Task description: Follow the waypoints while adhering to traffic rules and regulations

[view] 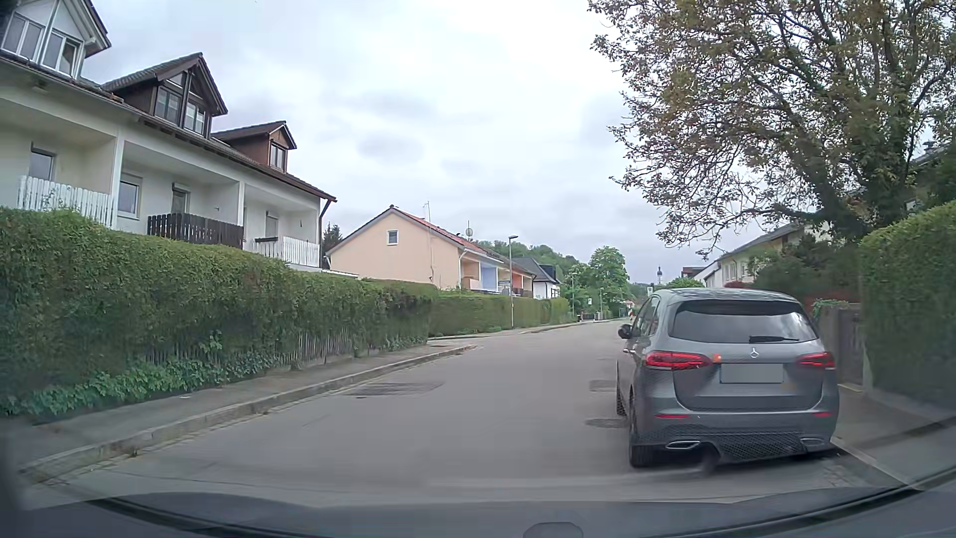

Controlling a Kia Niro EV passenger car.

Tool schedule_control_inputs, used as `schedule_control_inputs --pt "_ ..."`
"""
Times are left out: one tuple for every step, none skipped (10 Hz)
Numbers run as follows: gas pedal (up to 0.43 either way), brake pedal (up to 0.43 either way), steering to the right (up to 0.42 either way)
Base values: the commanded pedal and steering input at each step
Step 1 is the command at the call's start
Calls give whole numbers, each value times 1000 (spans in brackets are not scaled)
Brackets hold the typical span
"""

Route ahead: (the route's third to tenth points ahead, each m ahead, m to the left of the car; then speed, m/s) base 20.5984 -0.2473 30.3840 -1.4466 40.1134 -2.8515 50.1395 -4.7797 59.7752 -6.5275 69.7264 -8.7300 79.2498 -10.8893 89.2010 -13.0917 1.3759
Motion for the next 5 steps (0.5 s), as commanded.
schedule_control_inputs --pt "28 0 -436" --pt "28 0 -435" --pt "28 0 -430" --pt "28 0 -419" --pt "28 0 -405"
